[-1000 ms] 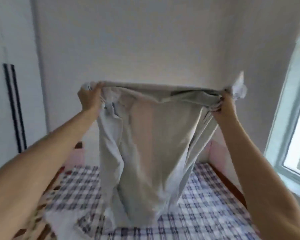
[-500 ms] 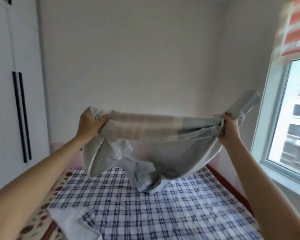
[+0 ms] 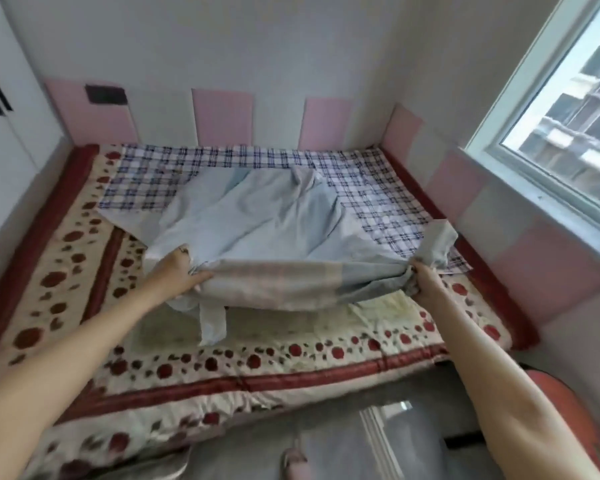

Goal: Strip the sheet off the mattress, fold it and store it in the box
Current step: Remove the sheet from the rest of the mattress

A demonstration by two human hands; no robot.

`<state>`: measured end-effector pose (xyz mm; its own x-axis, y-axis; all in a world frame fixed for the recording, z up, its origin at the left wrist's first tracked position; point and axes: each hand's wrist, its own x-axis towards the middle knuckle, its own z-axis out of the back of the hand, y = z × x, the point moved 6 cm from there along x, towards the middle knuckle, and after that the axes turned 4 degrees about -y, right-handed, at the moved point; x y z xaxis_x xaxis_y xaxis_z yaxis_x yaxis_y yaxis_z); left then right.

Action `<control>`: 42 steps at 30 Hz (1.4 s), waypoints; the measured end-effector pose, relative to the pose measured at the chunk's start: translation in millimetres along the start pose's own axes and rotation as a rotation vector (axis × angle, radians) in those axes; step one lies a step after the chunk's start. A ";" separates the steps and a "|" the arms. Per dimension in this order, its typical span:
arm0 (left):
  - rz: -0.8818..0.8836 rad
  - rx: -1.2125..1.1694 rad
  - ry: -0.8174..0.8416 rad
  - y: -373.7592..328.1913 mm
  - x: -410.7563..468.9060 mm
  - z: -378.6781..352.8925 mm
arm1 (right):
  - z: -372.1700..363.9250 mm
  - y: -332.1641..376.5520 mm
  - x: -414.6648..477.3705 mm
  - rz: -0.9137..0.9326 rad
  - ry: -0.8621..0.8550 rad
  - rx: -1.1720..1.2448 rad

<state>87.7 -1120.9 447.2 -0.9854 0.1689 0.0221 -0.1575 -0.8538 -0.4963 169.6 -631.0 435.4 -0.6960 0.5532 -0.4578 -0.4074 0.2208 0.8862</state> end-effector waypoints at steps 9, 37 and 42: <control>0.329 0.065 0.430 112.2 -139.6 -154.6 | 70.2 -223.0 -7.2 -0.477 -0.408 -0.626; -0.087 -0.202 0.136 -229.1 -194.8 -347.0 | 95.2 -206.9 -96.5 -0.178 -0.074 -0.181; -0.234 -0.034 0.213 -229.8 -189.2 -359.7 | 161.8 -192.8 -82.8 -0.085 -0.359 -0.082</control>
<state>333.7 -779.5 244.9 -0.8864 0.4610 -0.0416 -0.3721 -0.7631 -0.5283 401.5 -589.4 314.1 -0.4116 0.7854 -0.4624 -0.5113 0.2210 0.8305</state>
